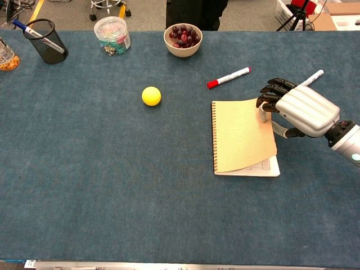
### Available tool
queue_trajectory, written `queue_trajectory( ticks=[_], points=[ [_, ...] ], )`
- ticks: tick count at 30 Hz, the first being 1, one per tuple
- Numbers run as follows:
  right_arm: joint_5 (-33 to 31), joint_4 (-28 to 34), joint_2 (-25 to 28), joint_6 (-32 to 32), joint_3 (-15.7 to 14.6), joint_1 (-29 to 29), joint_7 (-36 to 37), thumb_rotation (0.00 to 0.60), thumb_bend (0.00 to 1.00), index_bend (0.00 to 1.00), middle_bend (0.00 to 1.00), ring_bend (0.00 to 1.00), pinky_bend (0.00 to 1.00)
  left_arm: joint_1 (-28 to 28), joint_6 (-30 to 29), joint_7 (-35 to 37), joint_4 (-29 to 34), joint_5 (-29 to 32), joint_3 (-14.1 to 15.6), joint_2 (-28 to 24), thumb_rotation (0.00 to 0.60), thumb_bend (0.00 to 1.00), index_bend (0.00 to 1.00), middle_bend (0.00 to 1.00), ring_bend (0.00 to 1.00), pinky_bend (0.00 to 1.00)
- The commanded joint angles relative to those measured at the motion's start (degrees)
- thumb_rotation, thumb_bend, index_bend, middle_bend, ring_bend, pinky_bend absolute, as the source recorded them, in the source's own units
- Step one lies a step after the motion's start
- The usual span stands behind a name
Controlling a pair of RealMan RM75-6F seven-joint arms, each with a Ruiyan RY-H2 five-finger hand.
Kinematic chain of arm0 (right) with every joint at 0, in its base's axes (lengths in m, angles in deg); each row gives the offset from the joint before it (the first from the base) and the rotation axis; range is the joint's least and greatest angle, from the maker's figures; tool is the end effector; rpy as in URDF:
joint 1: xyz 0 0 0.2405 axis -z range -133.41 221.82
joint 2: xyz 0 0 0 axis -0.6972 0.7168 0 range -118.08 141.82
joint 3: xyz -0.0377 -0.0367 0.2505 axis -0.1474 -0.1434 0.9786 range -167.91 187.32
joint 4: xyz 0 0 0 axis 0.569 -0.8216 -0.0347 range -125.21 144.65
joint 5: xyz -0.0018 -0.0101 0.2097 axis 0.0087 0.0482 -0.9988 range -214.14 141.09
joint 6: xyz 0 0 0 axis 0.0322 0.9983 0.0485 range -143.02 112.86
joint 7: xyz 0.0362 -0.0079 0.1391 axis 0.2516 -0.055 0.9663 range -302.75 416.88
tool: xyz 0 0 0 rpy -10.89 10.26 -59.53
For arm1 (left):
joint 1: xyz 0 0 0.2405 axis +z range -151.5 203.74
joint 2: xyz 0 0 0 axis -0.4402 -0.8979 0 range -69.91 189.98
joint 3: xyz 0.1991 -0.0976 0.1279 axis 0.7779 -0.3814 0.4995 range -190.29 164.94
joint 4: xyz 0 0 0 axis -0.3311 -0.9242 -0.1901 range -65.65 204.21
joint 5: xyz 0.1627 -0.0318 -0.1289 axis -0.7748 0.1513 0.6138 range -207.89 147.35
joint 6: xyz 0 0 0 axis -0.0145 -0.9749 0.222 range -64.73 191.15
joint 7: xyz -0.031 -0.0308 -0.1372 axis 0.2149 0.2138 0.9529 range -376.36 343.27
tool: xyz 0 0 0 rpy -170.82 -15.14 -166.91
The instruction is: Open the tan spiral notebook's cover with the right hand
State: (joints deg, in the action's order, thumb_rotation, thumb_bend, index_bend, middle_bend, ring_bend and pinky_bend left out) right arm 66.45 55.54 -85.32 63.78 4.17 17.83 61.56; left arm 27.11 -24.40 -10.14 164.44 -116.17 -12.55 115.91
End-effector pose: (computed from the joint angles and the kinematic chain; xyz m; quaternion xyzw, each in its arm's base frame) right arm -0.2790 -0.2706 -0.0128 0.8079 -0.1894 0.3875 0.4016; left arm -0.3281 0.1373 0.1999 -0.5683 -0.4229 -0.3620 0.6059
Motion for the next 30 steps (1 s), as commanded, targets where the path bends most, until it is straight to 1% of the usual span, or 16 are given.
queue_trajectory(
  ticks=[1, 6, 10, 16, 22, 26, 30],
  points=[
    [-0.3, 0.4, -0.2, 0.2, 0.2, 0.1, -0.1, 0.6, 0.45, 0.74, 0.41, 0.24, 0.16, 0.1, -0.2, 0.2, -0.1, 0.0, 0.0, 0.0, 0.6, 0.48, 0.13, 0.07, 0.02, 0.03],
    [-0.3, 2.4, 1.1, 1.1, -0.2, 0.6, -0.6, 0.6, 0.46, 0.81, 0.44, 0.27, 0.17, 0.3, -0.5, 0.4, -0.1, -0.2, 0.0, -0.1, 0.6, 0.48, 0.13, 0.07, 0.02, 0.03],
    [0.3, 5.6, 4.4, 1.8, -1.3, 1.3, -1.6, 0.6, 0.46, 0.82, 0.45, 0.29, 0.17, 0.2, -0.6, 0.3, 0.1, -0.7, 0.0, 0.0, 0.6, 0.48, 0.13, 0.07, 0.02, 0.03],
    [1.1, 12.0, 11.3, 4.9, -2.4, 2.9, -3.0, 0.6, 0.46, 0.82, 0.46, 0.3, 0.17, -0.2, -0.5, -0.2, 0.5, -1.6, 0.0, 0.1, 0.6, 0.48, 0.13, 0.07, 0.02, 0.03],
    [2.4, 20.0, 19.5, 7.1, -3.3, 3.7, -3.7, 0.6, 0.46, 0.82, 0.47, 0.3, 0.17, -0.6, -0.4, -0.9, 1.2, -2.0, -0.1, 0.2, 0.6, 0.48, 0.13, 0.07, 0.02, 0.03],
    [2.5, 24.6, 22.5, 5.7, -2.3, 2.3, -4.8, 0.6, 0.46, 0.82, 0.47, 0.3, 0.17, -0.9, 0.0, -0.9, 1.2, -1.7, -0.3, 0.5, 0.6, 0.48, 0.13, 0.07, 0.02, 0.03],
    [1.9, 27.1, 22.3, 2.3, -0.2, -0.3, -6.7, 0.6, 0.46, 0.82, 0.47, 0.3, 0.17, -0.9, 0.2, -0.4, 0.8, -1.3, -0.3, 0.6, 0.6, 0.48, 0.13, 0.07, 0.02, 0.03]
  ],
)
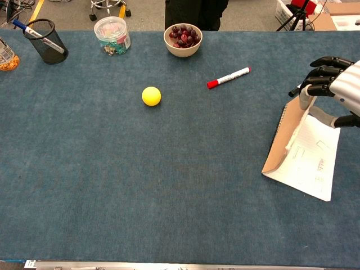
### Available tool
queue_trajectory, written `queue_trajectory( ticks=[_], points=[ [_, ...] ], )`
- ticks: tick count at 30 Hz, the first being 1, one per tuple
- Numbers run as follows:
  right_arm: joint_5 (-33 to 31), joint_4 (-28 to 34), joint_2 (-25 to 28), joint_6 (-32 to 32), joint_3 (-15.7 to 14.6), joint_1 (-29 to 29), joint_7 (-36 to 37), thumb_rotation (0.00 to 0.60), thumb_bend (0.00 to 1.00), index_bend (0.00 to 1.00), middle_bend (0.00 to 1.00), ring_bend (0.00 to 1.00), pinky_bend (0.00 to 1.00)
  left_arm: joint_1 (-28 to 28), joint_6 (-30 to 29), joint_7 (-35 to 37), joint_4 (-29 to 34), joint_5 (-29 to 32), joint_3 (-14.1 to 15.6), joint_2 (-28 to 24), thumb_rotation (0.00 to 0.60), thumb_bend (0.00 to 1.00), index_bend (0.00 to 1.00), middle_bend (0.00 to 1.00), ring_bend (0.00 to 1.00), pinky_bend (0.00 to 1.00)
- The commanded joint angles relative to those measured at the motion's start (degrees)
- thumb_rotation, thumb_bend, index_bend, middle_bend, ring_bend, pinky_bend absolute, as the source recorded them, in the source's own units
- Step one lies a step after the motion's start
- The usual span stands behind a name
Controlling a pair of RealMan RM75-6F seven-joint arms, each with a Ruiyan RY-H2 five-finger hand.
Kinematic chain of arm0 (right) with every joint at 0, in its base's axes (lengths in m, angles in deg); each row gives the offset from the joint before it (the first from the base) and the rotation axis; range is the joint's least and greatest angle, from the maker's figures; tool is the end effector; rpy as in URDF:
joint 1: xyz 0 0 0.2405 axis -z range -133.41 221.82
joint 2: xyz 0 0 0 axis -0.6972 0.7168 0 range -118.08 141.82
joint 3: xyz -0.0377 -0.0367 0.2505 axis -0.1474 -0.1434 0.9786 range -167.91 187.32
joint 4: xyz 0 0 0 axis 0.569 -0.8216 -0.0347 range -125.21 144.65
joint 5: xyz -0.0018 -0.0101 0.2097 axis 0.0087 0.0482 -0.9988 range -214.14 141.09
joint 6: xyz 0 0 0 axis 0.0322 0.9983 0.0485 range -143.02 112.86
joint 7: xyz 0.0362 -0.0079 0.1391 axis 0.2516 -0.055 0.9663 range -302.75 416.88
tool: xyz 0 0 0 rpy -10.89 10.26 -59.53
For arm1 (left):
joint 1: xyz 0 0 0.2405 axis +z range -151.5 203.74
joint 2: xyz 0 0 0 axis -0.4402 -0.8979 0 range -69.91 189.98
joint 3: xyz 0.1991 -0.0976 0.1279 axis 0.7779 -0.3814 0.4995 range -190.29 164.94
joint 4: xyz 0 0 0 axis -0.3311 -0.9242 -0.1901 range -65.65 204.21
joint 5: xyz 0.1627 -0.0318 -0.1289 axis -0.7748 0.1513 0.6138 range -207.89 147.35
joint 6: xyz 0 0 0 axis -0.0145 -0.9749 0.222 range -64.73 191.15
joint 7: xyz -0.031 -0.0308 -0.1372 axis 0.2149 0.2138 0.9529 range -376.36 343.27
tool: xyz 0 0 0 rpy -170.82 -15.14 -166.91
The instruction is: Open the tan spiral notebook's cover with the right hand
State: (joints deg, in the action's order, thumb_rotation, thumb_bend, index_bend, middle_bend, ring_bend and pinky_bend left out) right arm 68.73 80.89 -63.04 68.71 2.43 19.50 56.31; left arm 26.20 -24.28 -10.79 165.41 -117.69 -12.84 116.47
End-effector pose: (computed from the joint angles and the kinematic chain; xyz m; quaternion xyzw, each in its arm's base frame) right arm -0.2689 -0.2430 0.0839 0.8037 -0.1729 0.3994 0.4058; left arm -0.3187 0.1439 0.1934 -0.5773 -0.4178 -0.3765 0.5919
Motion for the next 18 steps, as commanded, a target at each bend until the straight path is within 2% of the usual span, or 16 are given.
queue_trajectory(
  ticks=[1, 6, 10, 18],
  points=[
    [-0.5, 2.0, -0.3, -3.7, 2.0, -2.6, -1.8, 0.6, 0.46, 0.82, 0.47, 0.3, 0.17, 0.1, 0.2, 0.4, -0.3, 0.3, 0.1, 0.1, 0.6, 0.48, 0.13, 0.07, 0.02, 0.03],
    [-1.7, 0.8, -4.0, -10.8, 3.5, -6.2, -2.8, 0.6, 0.46, 0.82, 0.47, 0.3, 0.17, 0.6, 0.1, 1.3, -1.0, 0.8, 0.3, -0.1, 0.6, 0.48, 0.13, 0.07, 0.02, 0.03],
    [-2.5, -2.5, -8.4, -15.0, 4.4, -8.8, -2.2, 0.6, 0.46, 0.82, 0.47, 0.3, 0.17, 0.9, -0.1, 1.9, -1.4, 1.0, 0.5, -0.2, 0.6, 0.48, 0.13, 0.07, 0.02, 0.03],
    [-2.6, -8.9, -16.4, -18.6, 5.5, -12.7, -0.8, 0.6, 0.46, 0.82, 0.47, 0.3, 0.17, 1.1, -0.3, 2.0, -1.2, 0.8, 0.5, -0.7, 0.6, 0.48, 0.13, 0.07, 0.02, 0.03]
  ],
)
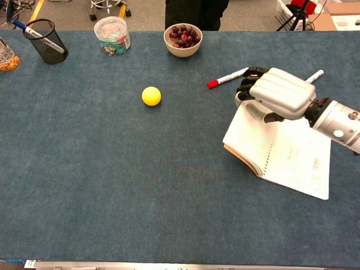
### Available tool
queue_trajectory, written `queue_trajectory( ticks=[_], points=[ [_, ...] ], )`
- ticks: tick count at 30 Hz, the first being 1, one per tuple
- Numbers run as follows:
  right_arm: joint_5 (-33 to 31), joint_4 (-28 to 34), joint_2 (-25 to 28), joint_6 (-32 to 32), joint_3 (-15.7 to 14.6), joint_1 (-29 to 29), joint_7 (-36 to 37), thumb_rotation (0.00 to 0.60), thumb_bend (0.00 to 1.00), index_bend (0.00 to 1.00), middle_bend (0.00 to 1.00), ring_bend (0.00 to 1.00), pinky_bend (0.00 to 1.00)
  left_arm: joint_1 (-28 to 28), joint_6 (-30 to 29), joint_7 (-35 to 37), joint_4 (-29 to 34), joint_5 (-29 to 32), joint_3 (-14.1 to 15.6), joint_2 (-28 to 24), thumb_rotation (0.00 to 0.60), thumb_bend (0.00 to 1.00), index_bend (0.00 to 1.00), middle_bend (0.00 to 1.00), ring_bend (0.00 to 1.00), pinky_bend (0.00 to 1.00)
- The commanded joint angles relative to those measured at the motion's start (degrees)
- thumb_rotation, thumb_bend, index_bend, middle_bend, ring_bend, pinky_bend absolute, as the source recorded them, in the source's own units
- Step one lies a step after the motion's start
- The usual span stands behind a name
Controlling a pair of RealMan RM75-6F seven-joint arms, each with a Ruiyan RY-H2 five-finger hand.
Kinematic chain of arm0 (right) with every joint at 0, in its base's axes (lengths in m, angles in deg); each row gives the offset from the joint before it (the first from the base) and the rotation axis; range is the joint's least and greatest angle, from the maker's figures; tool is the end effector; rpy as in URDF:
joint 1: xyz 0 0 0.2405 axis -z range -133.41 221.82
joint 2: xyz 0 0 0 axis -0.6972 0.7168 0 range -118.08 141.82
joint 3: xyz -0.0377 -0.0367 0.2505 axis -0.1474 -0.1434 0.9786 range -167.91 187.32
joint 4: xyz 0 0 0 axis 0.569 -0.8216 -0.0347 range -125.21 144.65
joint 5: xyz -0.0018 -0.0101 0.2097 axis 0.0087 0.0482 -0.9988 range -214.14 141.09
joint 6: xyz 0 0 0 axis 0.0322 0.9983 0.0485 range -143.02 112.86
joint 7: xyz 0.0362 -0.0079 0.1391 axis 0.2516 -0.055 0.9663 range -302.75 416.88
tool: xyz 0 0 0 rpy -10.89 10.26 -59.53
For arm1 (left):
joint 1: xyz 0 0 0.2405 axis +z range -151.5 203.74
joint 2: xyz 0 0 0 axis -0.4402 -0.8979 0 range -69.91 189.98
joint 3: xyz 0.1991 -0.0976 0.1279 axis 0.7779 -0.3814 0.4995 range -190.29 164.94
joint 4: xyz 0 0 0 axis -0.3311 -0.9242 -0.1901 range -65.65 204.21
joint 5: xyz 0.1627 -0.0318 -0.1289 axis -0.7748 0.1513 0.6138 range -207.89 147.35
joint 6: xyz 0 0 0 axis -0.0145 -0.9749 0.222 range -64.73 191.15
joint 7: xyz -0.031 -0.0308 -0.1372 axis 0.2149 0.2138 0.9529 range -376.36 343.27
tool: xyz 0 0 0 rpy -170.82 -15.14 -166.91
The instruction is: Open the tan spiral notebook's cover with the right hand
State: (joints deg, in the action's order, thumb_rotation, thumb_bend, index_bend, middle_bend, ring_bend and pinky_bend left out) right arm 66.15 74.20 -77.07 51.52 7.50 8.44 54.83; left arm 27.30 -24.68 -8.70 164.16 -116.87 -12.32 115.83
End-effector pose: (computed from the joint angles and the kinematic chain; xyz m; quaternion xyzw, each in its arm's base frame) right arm -0.2141 -0.3010 -0.0114 0.8432 -0.1694 0.3745 0.3464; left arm -0.3280 0.1355 0.2001 -0.5673 -0.4269 -0.3689 0.5999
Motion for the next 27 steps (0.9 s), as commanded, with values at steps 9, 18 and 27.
queue_trajectory(
  ticks=[9, 18, 27],
  points=[
    [0.1, -6.4, -7.3, -3.1, 0.4, -4.0, -0.3, 0.6, 0.43, 0.64, 0.39, 0.25, 0.18, -0.1, 0.4, -0.6, 0.8, -0.1, 0.1, -0.3, 0.6, 0.48, 0.13, 0.07, 0.02, 0.03],
    [-4.9, -4.5, -10.6, -3.0, 3.9, -3.0, -9.3, 0.6, 0.08, 0.09, 0.12, 0.02, 0.06, -0.3, 1.0, -0.9, 1.1, 0.3, 0.1, -0.6, 0.6, 0.48, 0.13, 0.07, 0.02, 0.03],
    [-9.3, 6.2, -2.4, 1.2, 5.5, 1.2, -13.2, 0.6, 0.03, 0.05, 0.08, 0.0, 0.05, -0.4, 0.7, -0.4, 0.7, 0.6, -0.4, -0.9, 0.6, 0.48, 0.13, 0.07, 0.02, 0.03]
  ],
)
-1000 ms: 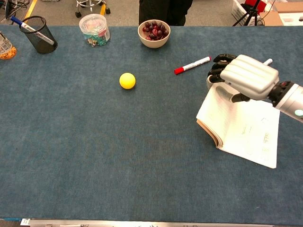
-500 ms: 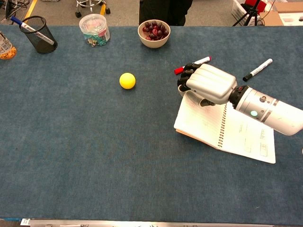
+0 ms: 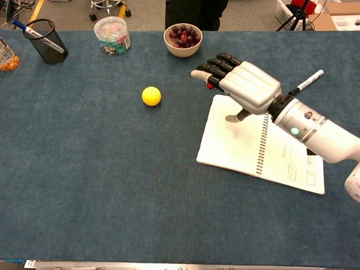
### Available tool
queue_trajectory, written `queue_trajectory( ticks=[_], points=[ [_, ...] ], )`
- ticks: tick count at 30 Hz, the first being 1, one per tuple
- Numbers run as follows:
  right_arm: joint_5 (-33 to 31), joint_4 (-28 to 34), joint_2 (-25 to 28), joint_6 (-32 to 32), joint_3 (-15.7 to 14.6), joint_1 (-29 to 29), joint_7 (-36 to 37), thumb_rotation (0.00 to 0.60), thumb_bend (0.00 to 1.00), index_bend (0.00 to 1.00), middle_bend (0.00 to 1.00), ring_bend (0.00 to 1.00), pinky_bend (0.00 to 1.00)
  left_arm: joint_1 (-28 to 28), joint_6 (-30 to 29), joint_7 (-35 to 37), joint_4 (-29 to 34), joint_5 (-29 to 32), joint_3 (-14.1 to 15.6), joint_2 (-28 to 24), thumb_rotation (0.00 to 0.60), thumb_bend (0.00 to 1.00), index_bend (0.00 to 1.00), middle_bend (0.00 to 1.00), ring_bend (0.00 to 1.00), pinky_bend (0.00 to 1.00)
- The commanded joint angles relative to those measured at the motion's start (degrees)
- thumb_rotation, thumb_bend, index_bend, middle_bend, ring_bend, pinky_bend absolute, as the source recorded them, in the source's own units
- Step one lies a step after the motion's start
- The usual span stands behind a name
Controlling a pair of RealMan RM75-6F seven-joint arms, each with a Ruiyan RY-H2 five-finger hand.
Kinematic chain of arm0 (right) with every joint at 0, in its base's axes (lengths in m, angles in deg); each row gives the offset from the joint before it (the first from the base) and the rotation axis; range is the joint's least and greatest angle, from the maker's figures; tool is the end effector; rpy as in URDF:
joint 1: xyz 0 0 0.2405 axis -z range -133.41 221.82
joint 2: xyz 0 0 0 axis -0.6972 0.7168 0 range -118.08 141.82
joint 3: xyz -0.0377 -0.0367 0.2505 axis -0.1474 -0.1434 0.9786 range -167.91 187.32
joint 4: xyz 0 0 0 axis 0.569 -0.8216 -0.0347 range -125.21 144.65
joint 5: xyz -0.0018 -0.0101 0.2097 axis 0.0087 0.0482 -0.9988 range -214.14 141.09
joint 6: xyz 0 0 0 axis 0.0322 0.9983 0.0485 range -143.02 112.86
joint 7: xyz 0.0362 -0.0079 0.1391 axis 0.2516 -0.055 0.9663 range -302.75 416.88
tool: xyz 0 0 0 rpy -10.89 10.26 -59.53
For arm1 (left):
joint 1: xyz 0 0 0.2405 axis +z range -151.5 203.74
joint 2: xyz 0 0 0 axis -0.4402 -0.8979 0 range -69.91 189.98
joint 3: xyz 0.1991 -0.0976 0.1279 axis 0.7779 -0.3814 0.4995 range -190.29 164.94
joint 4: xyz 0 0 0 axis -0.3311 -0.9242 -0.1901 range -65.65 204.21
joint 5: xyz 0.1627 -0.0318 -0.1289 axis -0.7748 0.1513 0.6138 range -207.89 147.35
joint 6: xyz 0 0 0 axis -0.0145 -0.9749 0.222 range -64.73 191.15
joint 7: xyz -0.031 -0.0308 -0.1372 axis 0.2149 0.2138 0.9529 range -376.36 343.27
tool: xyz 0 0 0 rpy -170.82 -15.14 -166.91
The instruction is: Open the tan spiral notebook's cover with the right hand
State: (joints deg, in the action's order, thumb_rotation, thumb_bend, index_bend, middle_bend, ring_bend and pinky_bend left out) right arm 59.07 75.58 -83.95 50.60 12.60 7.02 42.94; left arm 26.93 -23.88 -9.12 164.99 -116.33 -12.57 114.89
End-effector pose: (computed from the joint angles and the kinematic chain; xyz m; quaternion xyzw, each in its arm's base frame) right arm -0.1748 -0.3122 -0.0382 0.8136 -0.1565 0.3959 0.3960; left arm -0.3269 0.1384 0.2033 -0.5689 -0.4270 -0.3637 0.6015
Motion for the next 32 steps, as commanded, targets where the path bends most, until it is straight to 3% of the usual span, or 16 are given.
queue_trajectory(
  ticks=[1, 5, 11, 14, 19, 32],
  points=[
    [-3.0, 6.9, 6.7, 3.1, 0.3, 3.9, -2.0, 0.6, 0.04, 0.05, 0.09, 0.0, 0.05, -0.1, -0.1, 0.0, -0.2, 0.2, -0.3, 0.1, 0.6, 0.48, 0.13, 0.07, 0.02, 0.03],
    [-6.0, 13.0, 13.2, 6.9, -0.1, 8.7, -4.2, 0.6, 0.14, 0.18, 0.18, 0.04, 0.08, -0.6, 0.1, -0.4, -0.7, 0.2, -0.7, 0.7, 0.6, 0.48, 0.13, 0.07, 0.02, 0.03],
    [-9.8, 21.8, 21.9, 13.2, -1.4, 16.2, -6.3, 0.6, 0.16, 0.34, 0.27, 0.15, 0.14, -1.7, 0.5, -2.9, -1.4, -0.1, -1.4, 2.4, 0.6, 0.48, 0.13, 0.07, 0.02, 0.03],
    [-10.7, 24.7, 25.5, 15.4, -2.2, 19.1, -6.2, 0.6, 0.17, 0.37, 0.32, 0.2, 0.21, -2.3, 0.5, -3.9, -1.6, -0.4, -1.8, 3.1, 0.6, 0.48, 0.13, 0.07, 0.02, 0.03],
    [-10.8, 27.6, 30.2, 19.2, -3.5, 23.4, -4.9, 0.6, 0.17, 0.4, 0.33, 0.21, 0.22, -2.8, -0.2, -5.4, -2.4, -1.0, -2.3, 4.4, 0.6, 0.48, 0.13, 0.07, 0.02, 0.03],
    [-10.4, 28.2, 31.5, 20.6, -3.0, 26.7, -3.8, 0.6, 0.17, 0.41, 0.33, 0.21, 0.22, -3.5, 0.0, -5.8, -3.3, -1.1, -2.5, 5.7, 0.6, 0.48, 0.13, 0.07, 0.02, 0.03]
  ],
)
